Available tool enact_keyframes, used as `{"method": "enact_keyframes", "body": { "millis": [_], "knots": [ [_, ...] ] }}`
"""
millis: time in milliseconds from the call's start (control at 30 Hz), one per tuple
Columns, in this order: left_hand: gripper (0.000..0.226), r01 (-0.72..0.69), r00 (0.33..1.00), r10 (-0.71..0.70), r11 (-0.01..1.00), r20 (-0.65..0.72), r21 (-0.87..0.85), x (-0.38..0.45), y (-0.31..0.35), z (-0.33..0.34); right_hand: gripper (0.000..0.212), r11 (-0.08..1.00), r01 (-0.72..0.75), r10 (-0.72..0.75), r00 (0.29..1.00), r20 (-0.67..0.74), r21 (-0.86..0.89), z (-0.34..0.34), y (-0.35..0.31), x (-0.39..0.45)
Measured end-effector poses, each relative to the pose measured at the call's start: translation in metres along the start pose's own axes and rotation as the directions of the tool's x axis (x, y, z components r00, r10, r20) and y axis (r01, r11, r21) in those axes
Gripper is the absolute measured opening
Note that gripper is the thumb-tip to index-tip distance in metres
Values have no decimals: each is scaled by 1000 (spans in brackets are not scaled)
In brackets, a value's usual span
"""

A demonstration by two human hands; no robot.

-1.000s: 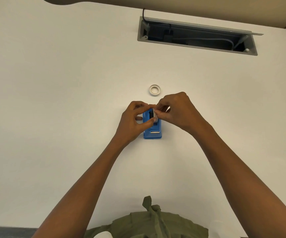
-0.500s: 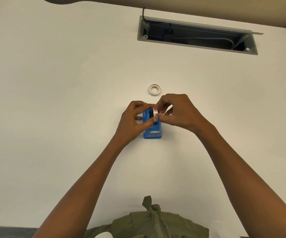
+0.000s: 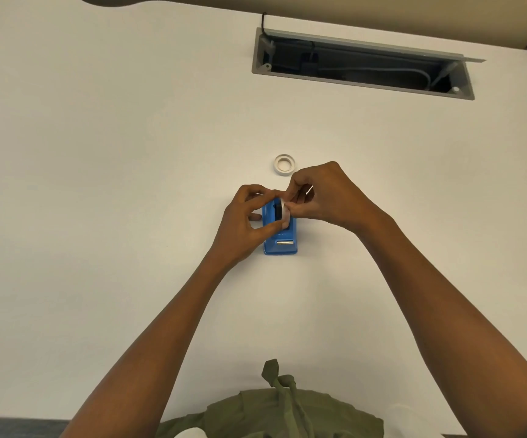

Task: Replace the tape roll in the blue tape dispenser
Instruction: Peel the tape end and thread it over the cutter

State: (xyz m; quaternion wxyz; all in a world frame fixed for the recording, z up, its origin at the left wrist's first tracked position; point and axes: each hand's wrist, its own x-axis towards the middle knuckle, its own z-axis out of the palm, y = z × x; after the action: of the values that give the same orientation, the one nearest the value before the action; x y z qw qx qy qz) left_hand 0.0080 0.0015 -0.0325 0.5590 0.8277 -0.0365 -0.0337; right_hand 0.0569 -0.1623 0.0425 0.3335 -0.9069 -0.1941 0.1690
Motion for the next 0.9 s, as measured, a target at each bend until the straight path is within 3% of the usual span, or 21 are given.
{"method": "enact_keyframes", "body": {
  "millis": [200,367,467,900],
  "knots": [
    [48,3,1000,-3,1000,-2,-2,0,0,0,2,1000,9,-8,999,-36,15,4,6,-1],
    [49,0,1000,0,1000,-1,-6,0,1,0,8,995,-6,10,999,-43,100,3,11,-6],
    [49,-10,1000,10,1000,-2,-3,0,0,-1,16,998,-9,11,1000,-29,56,8,9,-5],
    [48,18,1000,-18,1000,13,4,1,-1,-1,5,984,-109,113,994,-13,144,0,7,5]
  ]
}}
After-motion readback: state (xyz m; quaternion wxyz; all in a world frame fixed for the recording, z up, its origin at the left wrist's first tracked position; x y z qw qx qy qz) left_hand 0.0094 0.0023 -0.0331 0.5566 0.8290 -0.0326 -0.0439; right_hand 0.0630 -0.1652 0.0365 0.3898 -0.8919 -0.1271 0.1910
